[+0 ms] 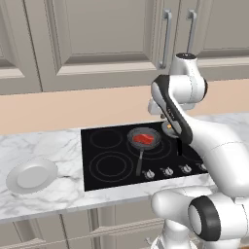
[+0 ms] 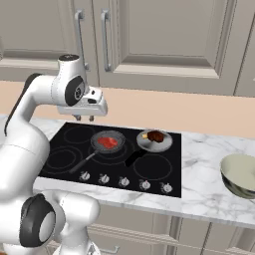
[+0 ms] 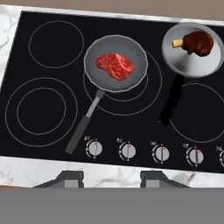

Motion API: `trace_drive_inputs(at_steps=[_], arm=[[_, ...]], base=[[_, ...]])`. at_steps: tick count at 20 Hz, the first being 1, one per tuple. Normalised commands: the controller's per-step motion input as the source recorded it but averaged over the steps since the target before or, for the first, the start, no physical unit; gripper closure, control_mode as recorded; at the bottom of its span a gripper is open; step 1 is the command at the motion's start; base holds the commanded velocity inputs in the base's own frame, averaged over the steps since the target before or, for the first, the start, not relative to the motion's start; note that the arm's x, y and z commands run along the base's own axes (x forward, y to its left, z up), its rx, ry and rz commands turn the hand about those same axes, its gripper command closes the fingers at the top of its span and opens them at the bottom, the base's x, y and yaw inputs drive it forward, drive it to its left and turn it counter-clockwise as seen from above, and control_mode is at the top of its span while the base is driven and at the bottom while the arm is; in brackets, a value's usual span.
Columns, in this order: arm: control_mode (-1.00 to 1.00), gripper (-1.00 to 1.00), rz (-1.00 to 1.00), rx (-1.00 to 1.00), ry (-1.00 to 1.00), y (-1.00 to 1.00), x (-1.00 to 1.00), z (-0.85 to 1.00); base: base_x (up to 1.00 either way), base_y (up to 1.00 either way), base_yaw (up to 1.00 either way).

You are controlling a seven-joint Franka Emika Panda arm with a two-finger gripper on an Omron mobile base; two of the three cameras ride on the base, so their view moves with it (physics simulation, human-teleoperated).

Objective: Place one of the steaks on the plate and the other in the bowl. Then place the bowl in the fridge.

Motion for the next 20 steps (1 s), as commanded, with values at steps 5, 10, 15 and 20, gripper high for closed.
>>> trace_drive_inputs(at_steps=[5, 10, 15, 20], arm=[[-1.00, -1.00, 0.00, 0.00, 0.00, 0.00, -0.01, -0.38], [-1.00, -1.00, 0.10, 0.00, 0.00, 0.00, 0.02, -0.46], [-1.00, -1.00, 0.17, 0.00, -0.05, 0.00, 0.04, -0.35], [-1.00, -1.00, 0.02, 0.00, -0.07, 0.00, 0.01, -0.43]], base=[[0.00, 0.00, 0.00], [0.00, 0.00, 0.00], [0.00, 0.00, 0.00], [0.00, 0.00, 0.00]])
